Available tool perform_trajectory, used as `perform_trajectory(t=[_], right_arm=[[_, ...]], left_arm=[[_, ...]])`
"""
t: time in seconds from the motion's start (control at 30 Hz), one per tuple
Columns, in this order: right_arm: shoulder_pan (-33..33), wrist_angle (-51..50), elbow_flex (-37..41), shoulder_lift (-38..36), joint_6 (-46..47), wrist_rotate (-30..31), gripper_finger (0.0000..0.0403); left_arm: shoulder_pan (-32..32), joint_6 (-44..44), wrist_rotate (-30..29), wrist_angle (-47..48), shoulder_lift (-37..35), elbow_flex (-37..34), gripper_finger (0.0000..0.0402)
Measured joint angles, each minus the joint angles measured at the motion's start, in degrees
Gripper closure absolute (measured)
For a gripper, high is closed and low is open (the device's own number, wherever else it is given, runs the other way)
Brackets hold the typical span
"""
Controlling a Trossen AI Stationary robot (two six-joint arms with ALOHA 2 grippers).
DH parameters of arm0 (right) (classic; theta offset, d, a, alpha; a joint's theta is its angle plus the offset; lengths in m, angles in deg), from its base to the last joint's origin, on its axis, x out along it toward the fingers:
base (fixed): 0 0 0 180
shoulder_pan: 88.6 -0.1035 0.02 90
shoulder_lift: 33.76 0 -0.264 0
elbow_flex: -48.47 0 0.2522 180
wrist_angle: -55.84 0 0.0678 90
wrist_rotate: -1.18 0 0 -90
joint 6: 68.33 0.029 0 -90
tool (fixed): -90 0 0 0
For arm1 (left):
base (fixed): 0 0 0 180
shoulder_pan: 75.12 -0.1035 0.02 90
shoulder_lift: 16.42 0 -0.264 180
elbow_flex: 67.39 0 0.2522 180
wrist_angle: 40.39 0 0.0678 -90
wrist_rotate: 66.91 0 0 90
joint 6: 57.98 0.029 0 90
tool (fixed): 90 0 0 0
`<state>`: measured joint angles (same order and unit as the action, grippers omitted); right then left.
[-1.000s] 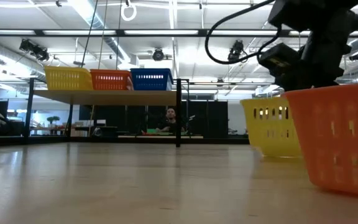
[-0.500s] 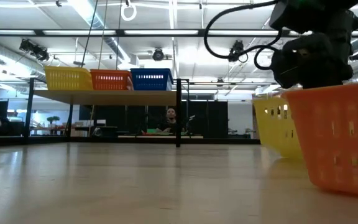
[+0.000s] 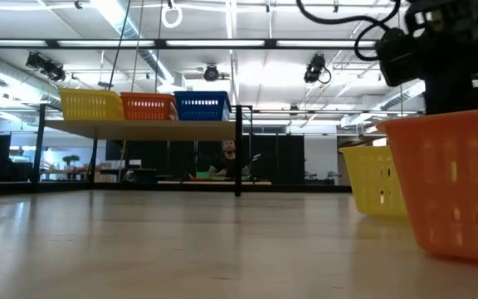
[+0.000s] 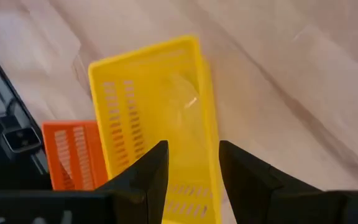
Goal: Stack baskets on shelf by color
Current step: Stack the yellow bin on top of the yellow bin on the shelf
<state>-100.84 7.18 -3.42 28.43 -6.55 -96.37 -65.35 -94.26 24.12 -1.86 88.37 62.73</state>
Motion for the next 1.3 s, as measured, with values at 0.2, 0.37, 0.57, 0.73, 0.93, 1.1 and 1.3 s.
perform_trajectory(t=[0.2,0.37,0.57,0.73,0.93,1.1,1.3], right_arm=[[-4.57,-0.04,0.0,4.12,-0.01,0.4,0.0254],[-5.25,1.0,0.0,7.57,0.15,2.06,0.0254],[-5.28,4.57,0.0,12.97,0.02,-1.3,0.0256],[-4.69,6.49,0.0,16.39,1.65,-2.42,0.0273],[-2.8,7.07,0.0,17.49,6.34,-1.72,0.0332],[-0.18,7.4,-0.02,17.25,9.38,-1.08,0.0391],[3.69,8.66,-0.02,17.25,15.4,-0.39,0.0382]], left_arm=[[-0.31,0.96,0.11,-0.02,0.0,0.01,0.0349],[-0.34,0.99,0.14,-0.05,0.0,-0.01,0.0349],[-0.34,1.01,0.27,-0.13,0.0,0.01,0.0349],[-0.34,1.03,0.32,-0.13,0.0,0.01,0.0349],[-0.34,1.43,0.34,-0.13,0.0,0.01,0.0349],[-0.34,2.52,0.34,-0.11,0.0,0.01,0.0349],[-0.34,2.54,0.34,-0.11,0.0,0.01,0.0349]])
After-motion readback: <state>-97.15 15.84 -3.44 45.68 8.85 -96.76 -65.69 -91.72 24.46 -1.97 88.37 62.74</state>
